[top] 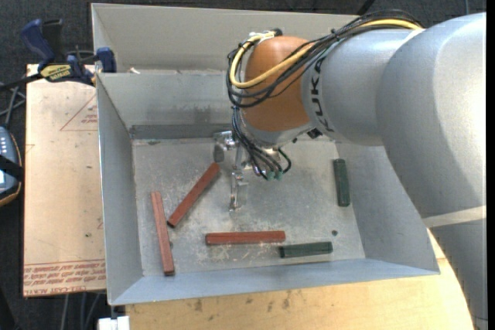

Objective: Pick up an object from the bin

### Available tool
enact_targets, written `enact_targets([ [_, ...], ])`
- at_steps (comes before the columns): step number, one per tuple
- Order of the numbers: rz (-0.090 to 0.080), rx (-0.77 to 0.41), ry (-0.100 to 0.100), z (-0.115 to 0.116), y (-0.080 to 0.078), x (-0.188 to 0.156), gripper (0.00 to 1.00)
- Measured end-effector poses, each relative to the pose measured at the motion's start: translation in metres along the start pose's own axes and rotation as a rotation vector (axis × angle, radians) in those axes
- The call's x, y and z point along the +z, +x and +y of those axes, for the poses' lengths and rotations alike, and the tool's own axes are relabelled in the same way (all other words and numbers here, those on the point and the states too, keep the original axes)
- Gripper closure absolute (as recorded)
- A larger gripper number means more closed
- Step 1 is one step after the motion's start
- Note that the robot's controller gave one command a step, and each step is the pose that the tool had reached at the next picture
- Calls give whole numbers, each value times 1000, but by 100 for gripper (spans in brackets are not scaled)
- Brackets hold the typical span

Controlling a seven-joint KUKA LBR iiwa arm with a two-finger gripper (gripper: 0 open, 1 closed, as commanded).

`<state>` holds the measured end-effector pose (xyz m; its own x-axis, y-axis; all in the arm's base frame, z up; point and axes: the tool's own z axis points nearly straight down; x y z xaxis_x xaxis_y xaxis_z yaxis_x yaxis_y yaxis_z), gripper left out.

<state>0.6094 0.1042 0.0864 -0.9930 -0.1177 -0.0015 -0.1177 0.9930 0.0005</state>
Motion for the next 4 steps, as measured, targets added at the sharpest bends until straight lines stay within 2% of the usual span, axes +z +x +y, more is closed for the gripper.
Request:
enact_targets([
  [1,-6,-378,0,41,-19,13,100],
  [2,-6,-377,-1,41,-19,13,100],
  [3,-3,-357,-1,57,-24,-99,100],
  [4,-3,-356,-1,57,-24,-99,100],
])
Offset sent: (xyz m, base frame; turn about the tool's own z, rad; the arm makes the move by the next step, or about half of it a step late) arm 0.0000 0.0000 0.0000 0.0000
